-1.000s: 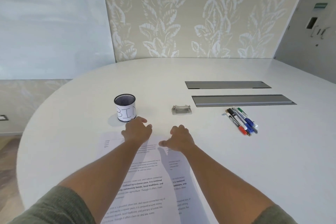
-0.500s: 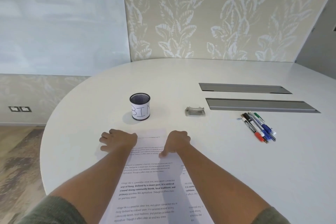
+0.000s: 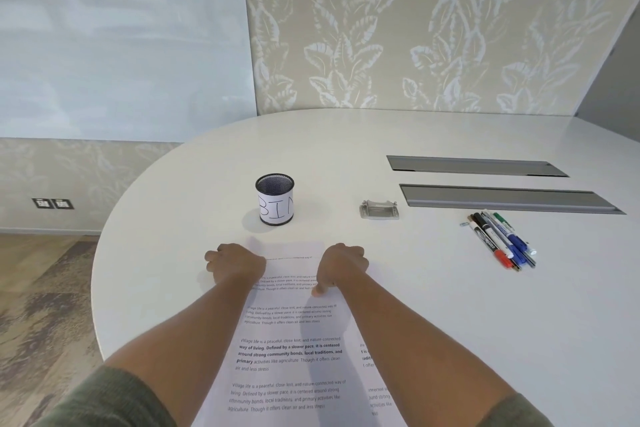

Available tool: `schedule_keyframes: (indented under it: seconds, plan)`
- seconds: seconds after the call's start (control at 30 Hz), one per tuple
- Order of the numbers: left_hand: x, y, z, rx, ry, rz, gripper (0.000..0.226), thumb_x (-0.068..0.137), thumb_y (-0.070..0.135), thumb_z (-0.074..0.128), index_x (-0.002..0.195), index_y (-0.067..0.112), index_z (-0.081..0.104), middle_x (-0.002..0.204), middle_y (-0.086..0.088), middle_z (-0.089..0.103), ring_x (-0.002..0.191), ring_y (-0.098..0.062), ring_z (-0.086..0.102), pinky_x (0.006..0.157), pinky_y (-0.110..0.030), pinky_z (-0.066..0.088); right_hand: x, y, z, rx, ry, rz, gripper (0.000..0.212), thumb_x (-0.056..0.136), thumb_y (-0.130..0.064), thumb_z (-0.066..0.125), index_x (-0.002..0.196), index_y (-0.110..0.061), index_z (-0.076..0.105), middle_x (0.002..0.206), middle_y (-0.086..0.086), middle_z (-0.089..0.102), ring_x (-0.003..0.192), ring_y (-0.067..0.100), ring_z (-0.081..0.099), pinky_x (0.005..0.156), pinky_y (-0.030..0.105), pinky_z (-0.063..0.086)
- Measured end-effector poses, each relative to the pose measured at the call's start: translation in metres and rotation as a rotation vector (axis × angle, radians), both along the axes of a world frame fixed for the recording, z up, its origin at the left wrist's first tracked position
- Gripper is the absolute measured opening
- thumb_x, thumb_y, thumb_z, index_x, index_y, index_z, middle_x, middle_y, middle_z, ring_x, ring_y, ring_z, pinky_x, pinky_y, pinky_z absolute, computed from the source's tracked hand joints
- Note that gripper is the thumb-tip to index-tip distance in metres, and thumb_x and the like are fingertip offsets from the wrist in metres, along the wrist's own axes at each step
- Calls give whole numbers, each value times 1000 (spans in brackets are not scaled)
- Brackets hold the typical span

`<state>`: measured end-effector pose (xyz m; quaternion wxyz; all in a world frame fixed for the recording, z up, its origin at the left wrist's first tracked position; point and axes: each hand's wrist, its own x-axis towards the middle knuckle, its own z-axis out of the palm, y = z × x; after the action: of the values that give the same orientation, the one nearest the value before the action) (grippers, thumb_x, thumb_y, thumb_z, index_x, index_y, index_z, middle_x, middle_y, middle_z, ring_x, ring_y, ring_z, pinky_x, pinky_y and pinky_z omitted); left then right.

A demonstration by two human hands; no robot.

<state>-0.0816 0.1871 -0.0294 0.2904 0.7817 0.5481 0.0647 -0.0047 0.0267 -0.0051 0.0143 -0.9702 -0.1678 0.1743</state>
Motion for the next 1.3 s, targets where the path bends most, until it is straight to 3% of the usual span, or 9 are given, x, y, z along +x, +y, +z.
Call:
schedule_keyframes:
  seconds: [0.17, 0.27, 0.37, 0.5, 0.57, 0.87, 1.07, 1.2, 1.3]
  plan:
    - [-9, -1, 0, -138, -160, -42, 25, 76, 29, 66, 87, 7, 64, 91, -9, 71, 80, -31, 66, 77, -34, 57, 5, -9, -2, 117, 78, -85, 76, 67, -45, 86, 120, -7, 47, 87, 6, 42, 115, 27, 48, 82, 30, 51]
    - [-12, -3, -1, -160, -241, -30, 30, 80, 38, 65, 88, 8, 65, 85, -7, 69, 82, -32, 65, 76, -33, 54, 13, -19, -2, 147, 90, -66, 48, 71, -40, 86, 79, -8, 52, 84, 3, 55, 100, 24, 64, 82, 31, 53]
    - [-10, -8, 0, -219, -382, -41, 26, 83, 37, 63, 79, 12, 67, 84, -7, 71, 81, -30, 65, 73, -31, 51, 20, -34, -2, 189, 92, -73, 44, 74, -31, 83, 66, -11, 46, 73, 1, 55, 100, 23, 67, 82, 31, 53]
    - [-6, -18, 3, -390, -565, -21, 20, 84, 25, 62, 84, 9, 72, 86, -9, 74, 77, -29, 69, 68, -29, 53, 25, -59, -3, 364, 26, -197, 6, 80, -9, 61, 86, -10, 61, 97, 7, 66, 106, 28, 64, 89, 33, 53]
    - [-3, -24, 2, -422, -582, -60, 18, 84, 20, 60, 91, 9, 73, 90, -9, 75, 82, -29, 71, 70, -30, 55, 31, -72, -7, 462, -43, -255, 25, 81, -6, 52, 102, -10, 64, 112, 9, 66, 110, 29, 61, 84, 30, 50]
    - [14, -51, 9, -444, -680, -238, 23, 98, 25, 51, 98, 15, 73, 94, 3, 74, 83, -19, 66, 74, -28, 51, 46, -99, -1, 1012, -46, -427, 10, 87, -17, 58, 77, -19, 57, 80, 0, 62, 63, 12, 56, 49, 23, 40]
    - [25, -56, 22, -459, -773, -334, 31, 100, 27, 45, 89, 7, 66, 86, -2, 66, 76, -20, 58, 74, -31, 49, 51, -103, 2, 1189, 44, -484, 2, 90, -20, 62, 92, -19, 63, 90, -2, 66, 84, 21, 63, 72, 29, 50]
    - [27, -58, 29, -465, -849, -368, 30, 102, 28, 45, 82, 17, 64, 84, -2, 63, 76, -19, 57, 75, -33, 50, 52, -104, 1, 1261, 103, -495, 12, 87, -17, 68, 98, -20, 64, 99, 1, 70, 92, 22, 66, 82, 34, 54]
    - [28, -59, 31, -448, -868, -386, 32, 102, 30, 44, 87, 7, 62, 84, -4, 60, 76, -18, 54, 73, -31, 47, 53, -106, 3, 1284, 89, -527, 18, 85, -18, 70, 100, -23, 64, 100, -1, 71, 95, 23, 66, 87, 37, 55]
